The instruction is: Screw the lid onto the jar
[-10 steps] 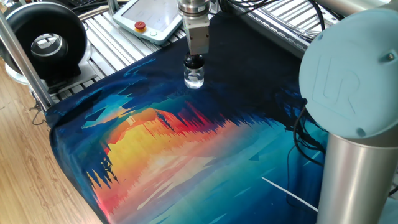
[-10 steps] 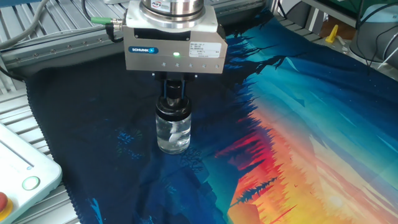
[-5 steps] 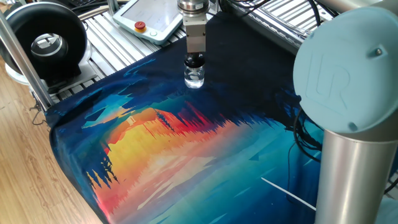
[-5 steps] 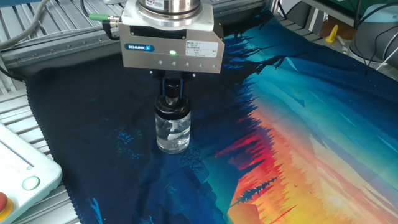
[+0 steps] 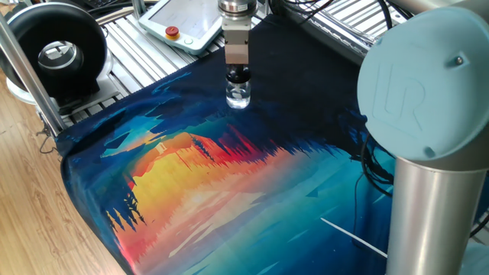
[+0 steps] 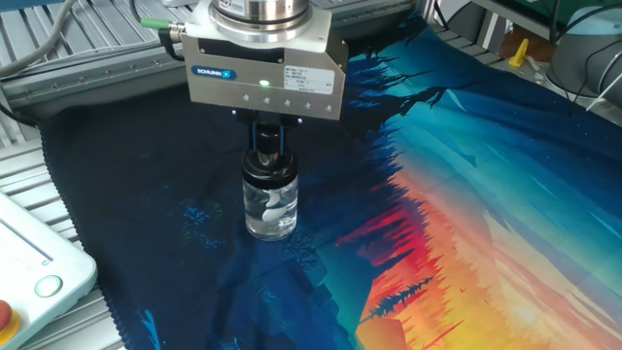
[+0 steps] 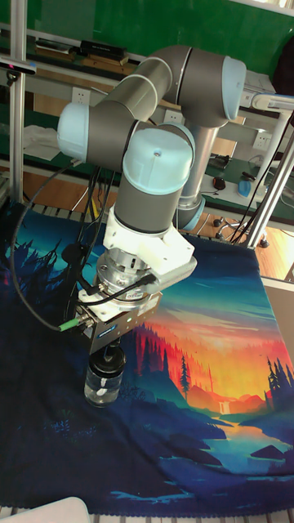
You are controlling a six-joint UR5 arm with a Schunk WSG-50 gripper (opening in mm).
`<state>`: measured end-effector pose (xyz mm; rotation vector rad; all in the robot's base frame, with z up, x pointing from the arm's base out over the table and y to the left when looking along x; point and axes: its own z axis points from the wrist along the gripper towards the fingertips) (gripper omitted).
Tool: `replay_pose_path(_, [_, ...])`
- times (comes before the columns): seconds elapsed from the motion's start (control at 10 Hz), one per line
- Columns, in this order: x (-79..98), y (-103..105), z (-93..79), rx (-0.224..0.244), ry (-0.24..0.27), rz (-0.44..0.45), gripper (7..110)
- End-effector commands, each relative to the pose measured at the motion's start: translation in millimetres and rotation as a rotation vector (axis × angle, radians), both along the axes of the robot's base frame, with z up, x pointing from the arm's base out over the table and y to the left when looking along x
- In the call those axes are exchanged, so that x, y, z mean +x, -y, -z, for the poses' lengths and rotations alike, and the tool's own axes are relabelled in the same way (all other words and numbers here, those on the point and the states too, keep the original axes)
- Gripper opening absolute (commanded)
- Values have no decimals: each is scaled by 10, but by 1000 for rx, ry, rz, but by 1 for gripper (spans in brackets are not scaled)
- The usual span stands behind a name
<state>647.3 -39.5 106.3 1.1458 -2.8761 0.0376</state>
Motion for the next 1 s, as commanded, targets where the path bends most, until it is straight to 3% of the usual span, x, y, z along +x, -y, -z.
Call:
replay_pose_path(0.0, [-6,-26,-5,13,-1,100,7])
replay_pose_path(0.9, [15,11,-13,6,2,278,7])
